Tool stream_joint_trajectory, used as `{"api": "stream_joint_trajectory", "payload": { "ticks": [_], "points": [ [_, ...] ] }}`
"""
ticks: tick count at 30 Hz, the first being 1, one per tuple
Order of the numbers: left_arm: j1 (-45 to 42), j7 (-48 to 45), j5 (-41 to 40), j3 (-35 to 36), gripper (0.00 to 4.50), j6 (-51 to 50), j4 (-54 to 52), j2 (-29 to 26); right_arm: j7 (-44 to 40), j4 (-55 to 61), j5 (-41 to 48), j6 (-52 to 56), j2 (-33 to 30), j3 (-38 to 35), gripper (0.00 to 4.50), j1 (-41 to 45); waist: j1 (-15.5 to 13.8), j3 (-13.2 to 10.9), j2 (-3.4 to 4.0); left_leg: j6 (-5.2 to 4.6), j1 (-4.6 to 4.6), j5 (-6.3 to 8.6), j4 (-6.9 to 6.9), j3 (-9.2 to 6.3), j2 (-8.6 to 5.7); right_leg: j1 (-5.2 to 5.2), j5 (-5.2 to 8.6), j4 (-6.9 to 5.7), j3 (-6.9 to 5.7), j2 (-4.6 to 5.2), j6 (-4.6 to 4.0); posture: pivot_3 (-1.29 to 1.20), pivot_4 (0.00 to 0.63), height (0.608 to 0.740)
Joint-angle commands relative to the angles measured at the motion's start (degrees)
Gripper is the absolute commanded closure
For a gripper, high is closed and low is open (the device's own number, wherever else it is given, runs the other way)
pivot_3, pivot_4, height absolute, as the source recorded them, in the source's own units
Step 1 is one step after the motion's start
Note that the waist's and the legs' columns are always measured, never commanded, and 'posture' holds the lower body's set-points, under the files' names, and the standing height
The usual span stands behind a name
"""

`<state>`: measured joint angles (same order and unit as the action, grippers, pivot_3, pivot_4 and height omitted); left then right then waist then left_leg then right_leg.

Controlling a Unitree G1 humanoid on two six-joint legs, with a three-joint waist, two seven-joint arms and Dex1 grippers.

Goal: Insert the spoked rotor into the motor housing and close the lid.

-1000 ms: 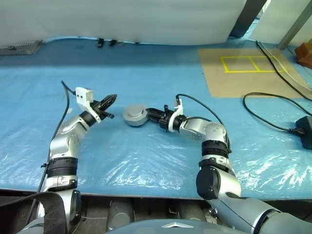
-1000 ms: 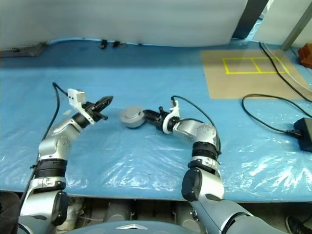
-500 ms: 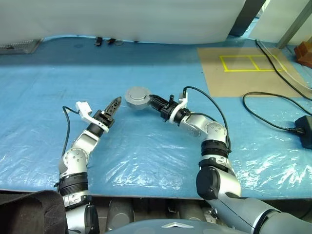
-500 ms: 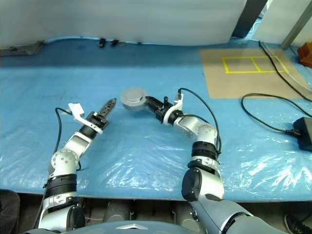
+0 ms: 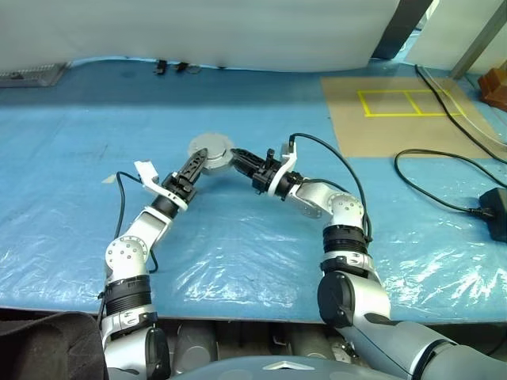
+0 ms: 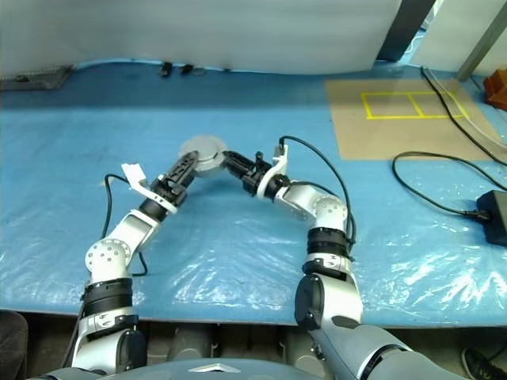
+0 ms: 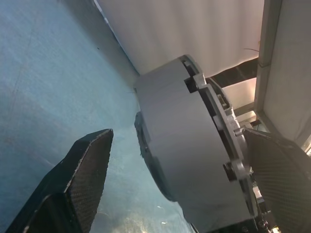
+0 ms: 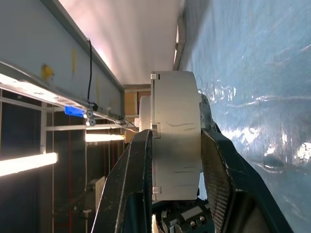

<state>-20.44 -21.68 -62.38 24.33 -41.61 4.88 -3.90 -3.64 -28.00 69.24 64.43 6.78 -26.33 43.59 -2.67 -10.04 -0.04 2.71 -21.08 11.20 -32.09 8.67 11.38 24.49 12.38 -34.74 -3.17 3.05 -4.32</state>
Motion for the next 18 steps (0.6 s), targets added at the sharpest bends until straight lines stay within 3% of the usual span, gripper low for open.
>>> {"api": "stream_joint_trajectory", "payload": {
  "ticks": [1,5,9,11,18],
  "points": [
    [-1.7,0.6,-0.1,-0.4,0.06,1.2,-0.7,0.2,-2.5,4.4,3.9,0.8,5.7,1.9,3.46,1.6,-0.1,0.0,0.00,0.00,0.00,0.00,-0.01,-0.02,0.00,0.00,0.00,0.00,-0.02,0.00,0.00,0.00,0.150,0.740],
    [-2.8,0.7,0.1,-0.6,0.06,1.4,0.8,0.5,-2.6,4.8,4.3,0.6,5.5,2.9,3.46,1.3,-0.2,0.0,-0.02,0.00,-0.03,0.00,-0.06,-0.06,-0.01,0.00,-0.03,-0.01,-0.04,0.01,0.04,0.00,0.150,0.740],
    [-3.2,0.3,-0.6,0.1,1.22,1.7,1.5,0.4,-2.9,5.1,4.0,0.5,5.2,4.1,3.46,1.0,-0.2,0.0,-0.04,0.00,-0.03,0.00,-0.07,-0.07,-0.03,0.00,-0.04,-0.01,-0.04,0.01,0.06,0.00,0.150,0.740],
    [-3.3,0.4,-0.7,0.1,1.55,2.2,1.6,0.1,-3.2,4.9,3.9,0.2,5.0,4.2,3.46,1.1,-0.2,0.0,-0.06,0.00,-0.04,0.00,-0.07,-0.07,-0.04,0.00,-0.04,-0.01,-0.04,0.01,0.06,0.00,0.150,0.740],
    [-3.3,0.7,-2.7,0.6,1.64,2.8,1.7,1.0,-4.0,4.5,2.8,-0.8,4.7,5.0,3.46,0.8,-0.2,0.0,-0.08,0.00,-0.05,0.00,-0.09,-0.07,-0.04,-0.01,-0.05,-0.02,-0.04,0.00,0.07,0.00,0.150,0.740]
  ]
}}
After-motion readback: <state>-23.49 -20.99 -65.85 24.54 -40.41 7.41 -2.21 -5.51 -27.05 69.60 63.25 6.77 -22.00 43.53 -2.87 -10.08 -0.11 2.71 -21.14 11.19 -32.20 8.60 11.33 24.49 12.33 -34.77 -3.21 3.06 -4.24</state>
